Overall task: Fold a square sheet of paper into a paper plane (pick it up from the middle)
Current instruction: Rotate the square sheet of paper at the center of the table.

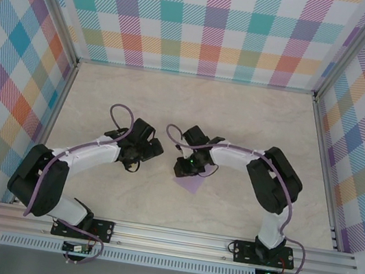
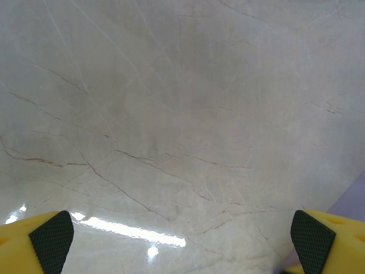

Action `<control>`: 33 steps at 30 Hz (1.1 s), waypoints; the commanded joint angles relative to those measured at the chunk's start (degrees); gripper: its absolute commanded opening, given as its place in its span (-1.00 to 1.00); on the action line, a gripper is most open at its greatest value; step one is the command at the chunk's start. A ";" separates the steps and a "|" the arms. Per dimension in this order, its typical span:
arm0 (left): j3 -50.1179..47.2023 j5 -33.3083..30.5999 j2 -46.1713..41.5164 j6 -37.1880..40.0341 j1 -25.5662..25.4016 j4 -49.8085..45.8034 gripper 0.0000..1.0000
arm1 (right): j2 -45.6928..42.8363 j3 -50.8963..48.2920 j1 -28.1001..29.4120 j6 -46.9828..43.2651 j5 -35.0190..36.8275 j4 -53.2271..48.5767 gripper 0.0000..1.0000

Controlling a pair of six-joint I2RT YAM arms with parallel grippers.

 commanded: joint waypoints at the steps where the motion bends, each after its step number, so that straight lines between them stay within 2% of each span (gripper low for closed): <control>1: 1.11 0.67 0.16 1.60 0.60 -1.00 1.00 | -5.31 -2.59 0.10 -10.26 1.58 -7.08 -0.59; 3: 1.20 1.97 0.30 1.80 0.55 -0.40 1.00 | -8.15 -2.10 -0.88 -6.31 3.00 -5.96 -0.50; 5: 1.46 3.21 0.56 1.56 0.60 -0.30 1.00 | -9.87 -1.54 -2.44 0.76 6.86 -4.73 -0.26; 10: 1.46 6.88 0.91 1.85 0.48 0.49 1.00 | -9.52 -2.38 -6.12 14.62 17.49 -5.53 0.09; 13: 1.55 8.00 0.82 2.38 0.48 0.55 1.00 | -7.75 -2.25 -7.68 17.65 18.55 -5.52 0.14; 19: 1.12 10.54 0.44 3.89 0.25 1.44 1.00 | -3.23 1.39 -7.84 17.98 16.12 -5.20 0.17; 29: -0.17 14.75 0.29 3.39 -0.97 3.15 0.98 | 3.57 5.54 -7.41 16.26 8.04 -2.62 0.07; 33: -0.81 15.74 0.87 2.25 -1.66 4.16 0.96 | 5.34 8.59 -6.78 14.99 7.04 -2.69 0.03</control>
